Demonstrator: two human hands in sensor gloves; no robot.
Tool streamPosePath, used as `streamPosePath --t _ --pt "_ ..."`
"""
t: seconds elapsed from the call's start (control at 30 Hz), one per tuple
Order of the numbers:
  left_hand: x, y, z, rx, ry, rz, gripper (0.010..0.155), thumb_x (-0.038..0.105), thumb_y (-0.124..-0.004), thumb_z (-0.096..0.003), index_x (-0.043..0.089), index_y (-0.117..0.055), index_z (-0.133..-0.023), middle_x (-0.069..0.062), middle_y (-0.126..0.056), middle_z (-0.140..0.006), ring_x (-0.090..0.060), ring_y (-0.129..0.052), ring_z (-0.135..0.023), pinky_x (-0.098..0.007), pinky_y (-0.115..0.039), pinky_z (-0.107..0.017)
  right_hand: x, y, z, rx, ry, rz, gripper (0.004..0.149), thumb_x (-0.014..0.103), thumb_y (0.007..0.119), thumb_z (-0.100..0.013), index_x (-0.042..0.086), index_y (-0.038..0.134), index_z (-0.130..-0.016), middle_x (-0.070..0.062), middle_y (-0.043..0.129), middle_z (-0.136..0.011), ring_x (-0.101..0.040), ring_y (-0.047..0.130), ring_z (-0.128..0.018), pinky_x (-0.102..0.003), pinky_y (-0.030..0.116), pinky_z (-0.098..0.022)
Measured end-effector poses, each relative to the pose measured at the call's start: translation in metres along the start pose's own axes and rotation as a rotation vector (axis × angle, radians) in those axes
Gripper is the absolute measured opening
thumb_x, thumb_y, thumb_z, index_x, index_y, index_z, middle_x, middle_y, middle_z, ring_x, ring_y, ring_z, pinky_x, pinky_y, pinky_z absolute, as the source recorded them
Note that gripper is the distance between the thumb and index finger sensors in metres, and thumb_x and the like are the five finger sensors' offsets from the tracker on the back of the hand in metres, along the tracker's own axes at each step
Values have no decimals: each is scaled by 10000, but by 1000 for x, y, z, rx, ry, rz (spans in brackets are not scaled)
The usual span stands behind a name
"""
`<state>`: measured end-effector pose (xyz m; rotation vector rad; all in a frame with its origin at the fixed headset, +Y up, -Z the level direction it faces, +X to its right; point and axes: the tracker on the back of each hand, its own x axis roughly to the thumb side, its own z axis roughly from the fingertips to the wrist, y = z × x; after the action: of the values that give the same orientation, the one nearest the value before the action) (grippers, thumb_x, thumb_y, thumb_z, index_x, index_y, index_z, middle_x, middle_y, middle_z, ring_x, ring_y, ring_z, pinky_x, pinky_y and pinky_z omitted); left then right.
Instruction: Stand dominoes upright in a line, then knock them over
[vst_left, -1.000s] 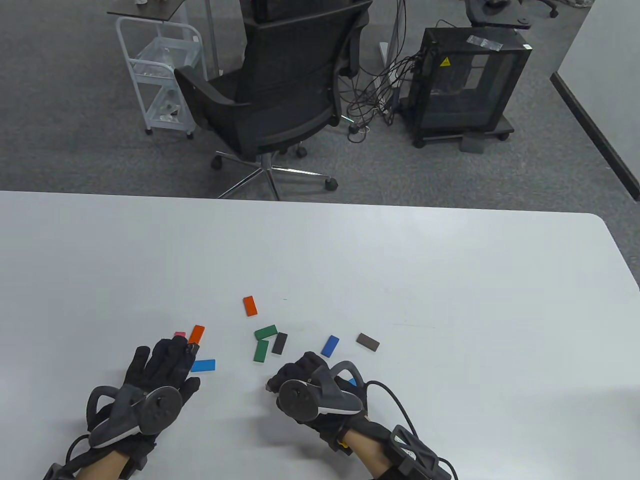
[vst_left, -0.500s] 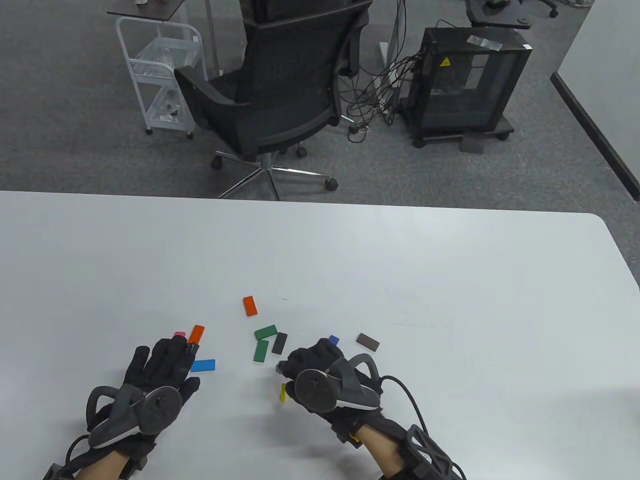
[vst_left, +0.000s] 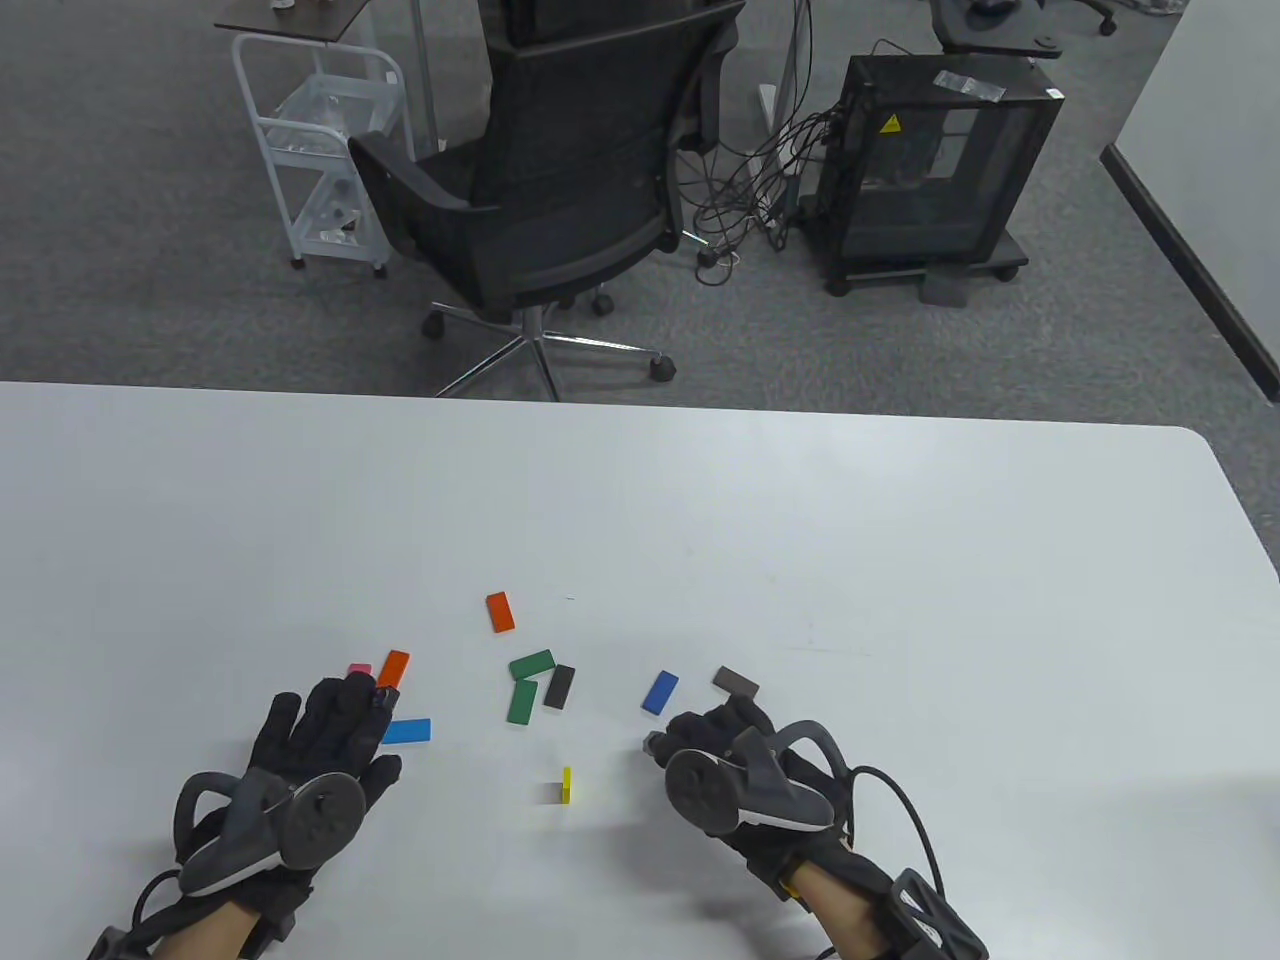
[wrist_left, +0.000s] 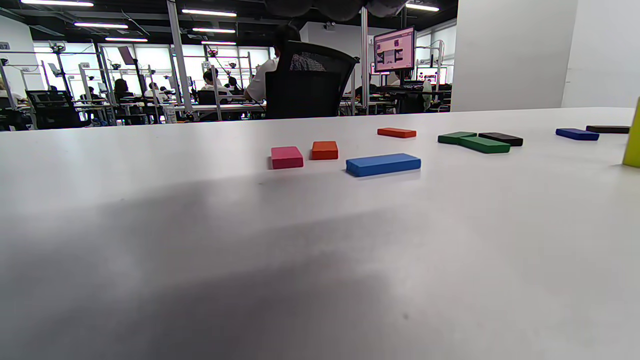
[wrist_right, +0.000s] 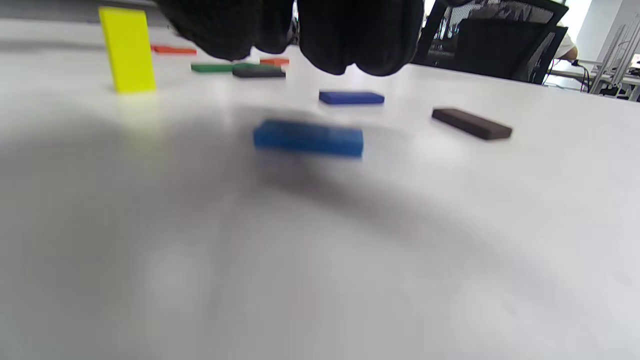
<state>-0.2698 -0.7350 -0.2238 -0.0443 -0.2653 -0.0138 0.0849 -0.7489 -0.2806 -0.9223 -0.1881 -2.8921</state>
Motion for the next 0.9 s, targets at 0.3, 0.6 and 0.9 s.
streamPosePath --t 0.3,0.6,0.9 --pt "-1 -1 -1 -5 8 4 679 531 -357 -689 184 -384 -1273 -110 -377 -1338 -379 -382 -1218 -557 -246 -884 2 22 0 50 11 48 562 375 754 -550 279 608 -1085 -63 659 -1100 -305 675 -1014 -537 428 -801" --pt "-2 -2 -2 -20 25 -5 681 534 -354 -689 184 -383 -1272 -113 -380 -1337 -381 -386 -1216 -556 -250 -883 9 24 -1 -2 12 102 520 349 766 -544 261 661 -1045 -77 744 -987 -271 760 -904 -524 464 -793" --pt "-2 -1 -2 -17 50 -21 682 535 -353 -688 185 -376 -1273 -113 -377 -1337 -381 -383 -1217 -555 -249 -884 10 24 -1 -20 17 96 512 364 765 -541 247 690 -1034 -95 781 -950 -279 801 -855 -537 494 -779"
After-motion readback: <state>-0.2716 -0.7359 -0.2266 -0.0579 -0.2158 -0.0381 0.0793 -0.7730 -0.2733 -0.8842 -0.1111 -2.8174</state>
